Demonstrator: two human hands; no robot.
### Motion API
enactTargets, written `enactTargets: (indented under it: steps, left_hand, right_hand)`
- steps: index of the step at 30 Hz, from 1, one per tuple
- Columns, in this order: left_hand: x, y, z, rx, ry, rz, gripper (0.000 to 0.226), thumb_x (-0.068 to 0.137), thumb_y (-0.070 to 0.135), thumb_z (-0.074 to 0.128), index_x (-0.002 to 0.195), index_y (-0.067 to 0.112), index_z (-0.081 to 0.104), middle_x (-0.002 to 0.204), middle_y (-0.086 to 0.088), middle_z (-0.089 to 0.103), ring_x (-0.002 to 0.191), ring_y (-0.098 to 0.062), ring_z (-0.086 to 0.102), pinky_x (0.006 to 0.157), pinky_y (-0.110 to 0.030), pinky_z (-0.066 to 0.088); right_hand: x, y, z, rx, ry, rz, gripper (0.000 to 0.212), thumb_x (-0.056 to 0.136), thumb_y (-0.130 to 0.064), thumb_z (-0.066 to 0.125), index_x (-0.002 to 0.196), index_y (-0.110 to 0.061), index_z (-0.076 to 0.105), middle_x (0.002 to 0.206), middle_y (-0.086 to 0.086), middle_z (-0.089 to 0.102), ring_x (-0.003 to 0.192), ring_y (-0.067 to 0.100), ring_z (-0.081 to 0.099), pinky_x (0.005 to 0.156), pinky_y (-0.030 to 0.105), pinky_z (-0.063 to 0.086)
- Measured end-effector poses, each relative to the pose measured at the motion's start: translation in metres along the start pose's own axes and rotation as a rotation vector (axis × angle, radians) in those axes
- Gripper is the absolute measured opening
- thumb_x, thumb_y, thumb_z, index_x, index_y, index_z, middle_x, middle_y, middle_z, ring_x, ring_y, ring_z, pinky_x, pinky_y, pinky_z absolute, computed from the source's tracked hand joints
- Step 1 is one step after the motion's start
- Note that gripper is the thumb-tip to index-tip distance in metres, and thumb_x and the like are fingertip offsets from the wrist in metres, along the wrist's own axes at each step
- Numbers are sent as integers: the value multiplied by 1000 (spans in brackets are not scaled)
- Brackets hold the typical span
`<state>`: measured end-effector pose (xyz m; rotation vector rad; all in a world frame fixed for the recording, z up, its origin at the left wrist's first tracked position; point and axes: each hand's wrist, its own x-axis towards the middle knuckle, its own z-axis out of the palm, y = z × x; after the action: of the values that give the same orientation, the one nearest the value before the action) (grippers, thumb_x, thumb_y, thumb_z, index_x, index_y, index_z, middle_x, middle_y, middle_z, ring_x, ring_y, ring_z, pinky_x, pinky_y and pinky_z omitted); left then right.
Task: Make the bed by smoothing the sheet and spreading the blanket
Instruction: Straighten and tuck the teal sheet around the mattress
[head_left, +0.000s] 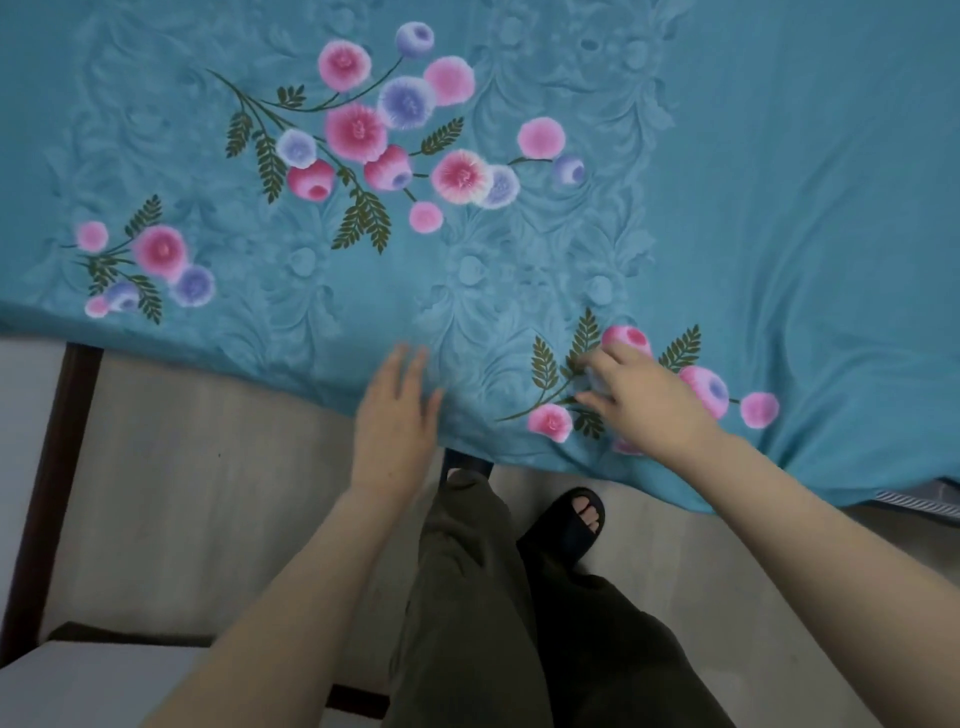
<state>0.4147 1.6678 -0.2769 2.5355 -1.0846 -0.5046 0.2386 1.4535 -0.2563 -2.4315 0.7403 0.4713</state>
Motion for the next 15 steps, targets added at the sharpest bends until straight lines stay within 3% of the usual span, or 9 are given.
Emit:
enactTargets:
  steps: [2, 4, 6, 9, 12, 15]
  left_hand:
    - [24, -21, -9, 74, -28, -142, 60, 96, 36, 52, 149, 17, 30, 158, -19, 17, 142, -40, 23, 111, -56, 25]
    - [47, -42, -12, 136, -170, -246, 66, 95, 53, 41, 152, 36, 12, 162, -8, -7, 147, -37, -2, 110, -66, 11]
    - [61, -58, -10, 178, -318, -282, 70, 89, 68, 29, 149, 46, -1, 160, 0, -18, 146, -35, -16, 108, -70, 3]
    - [60, -65, 1, 294, -427, -257, 80, 81, 77, 19, 148, 44, -13, 158, -2, -26, 143, -41, -20, 107, -73, 3]
    - [40, -51, 10, 315, -438, -239, 84, 79, 79, 8, 149, 39, -15, 156, -9, -29, 141, -48, -19, 103, -78, 6]
    - [18, -29, 15, 348, -543, -79, 84, 75, 82, -1, 146, 41, -20, 155, -15, -30, 140, -52, -19, 103, -76, 2]
  right_hand:
    - [27, -12, -1, 13, 115, -2, 58, 91, -38, 59, 143, -22, 40, 151, 5, 36, 133, 30, 39, 104, 46, 41]
    - [46, -14, 2, 37, 83, 83, 68, 93, -47, 52, 151, -31, 21, 162, 0, 11, 146, 31, 16, 113, 55, 25]
    - [53, -1, 13, 37, -3, 214, 68, 94, -58, 38, 149, -46, 1, 161, -13, -12, 149, 28, -7, 109, 68, 11]
    - [26, 25, 40, 67, -129, 468, 70, 85, -77, 20, 134, -61, -28, 145, -21, -45, 139, 29, -35, 96, 81, -4]
    - [-17, 32, 61, 163, -145, 788, 85, 60, -97, 3, 125, -61, -38, 137, -17, -54, 135, 36, -38, 94, 82, -6]
    - [-37, 27, 69, 287, -109, 945, 90, 50, -100, 6, 120, -66, -39, 145, -12, -48, 138, 34, -36, 96, 84, 3]
